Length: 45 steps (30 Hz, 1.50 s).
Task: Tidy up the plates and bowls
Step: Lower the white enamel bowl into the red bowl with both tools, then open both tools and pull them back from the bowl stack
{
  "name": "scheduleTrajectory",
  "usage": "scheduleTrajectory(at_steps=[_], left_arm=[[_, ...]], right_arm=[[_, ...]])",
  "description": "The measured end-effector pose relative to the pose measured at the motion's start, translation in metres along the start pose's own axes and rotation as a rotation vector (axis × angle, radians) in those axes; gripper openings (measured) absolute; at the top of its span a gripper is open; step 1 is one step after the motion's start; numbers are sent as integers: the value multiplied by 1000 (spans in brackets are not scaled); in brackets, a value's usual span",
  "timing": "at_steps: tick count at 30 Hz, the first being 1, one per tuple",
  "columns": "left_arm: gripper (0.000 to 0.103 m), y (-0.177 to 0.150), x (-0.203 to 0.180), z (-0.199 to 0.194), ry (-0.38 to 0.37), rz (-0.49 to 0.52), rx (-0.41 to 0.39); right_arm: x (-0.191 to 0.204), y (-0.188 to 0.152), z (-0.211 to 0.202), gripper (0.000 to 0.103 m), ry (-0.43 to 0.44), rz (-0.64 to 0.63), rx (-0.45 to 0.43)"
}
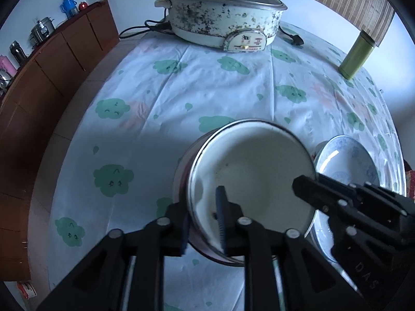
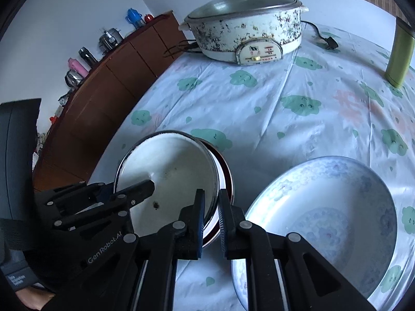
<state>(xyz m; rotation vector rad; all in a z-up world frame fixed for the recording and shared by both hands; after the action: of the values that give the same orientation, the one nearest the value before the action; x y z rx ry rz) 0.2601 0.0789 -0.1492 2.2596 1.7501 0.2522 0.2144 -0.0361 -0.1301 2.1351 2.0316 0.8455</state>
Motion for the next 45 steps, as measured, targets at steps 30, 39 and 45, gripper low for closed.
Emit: scheduleTrajectory(at_steps=[30,39,45], left_arm=[[65,12,-3,-29,-7,41,-93],[70,17,39,-51,-48,-41,-173],[70,1,67,-44,-24,-116,-156]], right_arm=[[-9,7,-15,23,75,74,-22],[-25,1,-33,23,111,146,-70],[-29,-5,-41,28,148,189,-94]])
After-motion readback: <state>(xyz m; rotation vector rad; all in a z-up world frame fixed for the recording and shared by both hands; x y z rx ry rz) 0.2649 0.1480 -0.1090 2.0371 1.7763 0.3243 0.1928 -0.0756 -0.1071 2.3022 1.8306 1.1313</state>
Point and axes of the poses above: each gripper's, at about its wrist camera, not at the fingertips, and z roughly the way its jaws point, x to its left, y to its top, the point moved 3 cm from there along z, roughly the way its jaws point, and after that the axes turned 2 degrees about x, right-handed, at the moved point
